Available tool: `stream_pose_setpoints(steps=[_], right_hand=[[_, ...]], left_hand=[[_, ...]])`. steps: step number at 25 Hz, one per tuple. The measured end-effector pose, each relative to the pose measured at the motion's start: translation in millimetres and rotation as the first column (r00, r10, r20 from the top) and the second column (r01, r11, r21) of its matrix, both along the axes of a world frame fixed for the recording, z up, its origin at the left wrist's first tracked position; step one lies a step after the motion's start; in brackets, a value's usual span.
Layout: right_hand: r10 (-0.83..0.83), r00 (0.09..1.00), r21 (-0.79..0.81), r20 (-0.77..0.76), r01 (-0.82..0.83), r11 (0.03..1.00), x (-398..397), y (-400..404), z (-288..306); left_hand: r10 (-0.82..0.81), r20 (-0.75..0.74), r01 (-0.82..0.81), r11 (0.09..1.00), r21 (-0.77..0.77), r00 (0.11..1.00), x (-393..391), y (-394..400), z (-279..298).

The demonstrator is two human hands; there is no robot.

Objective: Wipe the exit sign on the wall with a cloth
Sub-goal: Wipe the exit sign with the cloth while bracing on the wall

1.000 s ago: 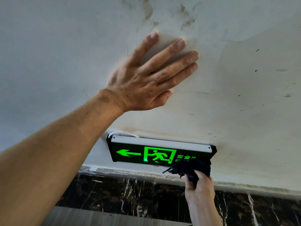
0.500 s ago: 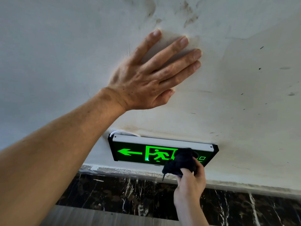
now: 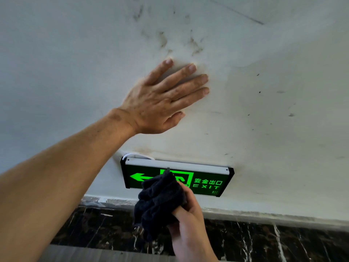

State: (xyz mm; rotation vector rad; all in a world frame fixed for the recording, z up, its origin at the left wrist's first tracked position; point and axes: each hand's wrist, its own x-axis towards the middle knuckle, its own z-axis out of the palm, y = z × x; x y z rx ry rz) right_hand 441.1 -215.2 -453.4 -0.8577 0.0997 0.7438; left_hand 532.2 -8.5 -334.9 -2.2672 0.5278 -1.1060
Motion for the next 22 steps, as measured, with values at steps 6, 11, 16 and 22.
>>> stream_pose_setpoints(steps=[6, 11, 16, 22], right_hand=[[-0.092, 0.986, 0.02, 0.135, 0.09, 0.996, 12.1, -32.4, 20.7], [-0.13, 0.946, -0.131, 0.297, 0.175, 0.976, 24.8, -45.7, 20.1], [-0.022, 0.88, -0.315, 0.474, 0.193, 0.929, 25.5, -45.2, 9.9], [0.273, 0.746, -0.567, 0.607, 0.167, 0.806, 22.9, -40.0, 8.6]], left_hand=[[-0.11, -0.12, 0.046, 0.895, -0.444, 0.987, -56.6, -46.3, -23.0], [-0.382, -0.185, -0.258, -0.147, -0.955, 0.905, -126.6, -83.6, -83.5], [-0.524, 0.088, -0.412, -0.752, -0.514, 0.847, -148.4, -97.0, -129.7], [-0.622, 0.118, -0.556, -0.756, -0.345, 0.774, -153.9, -104.9, -140.8]])
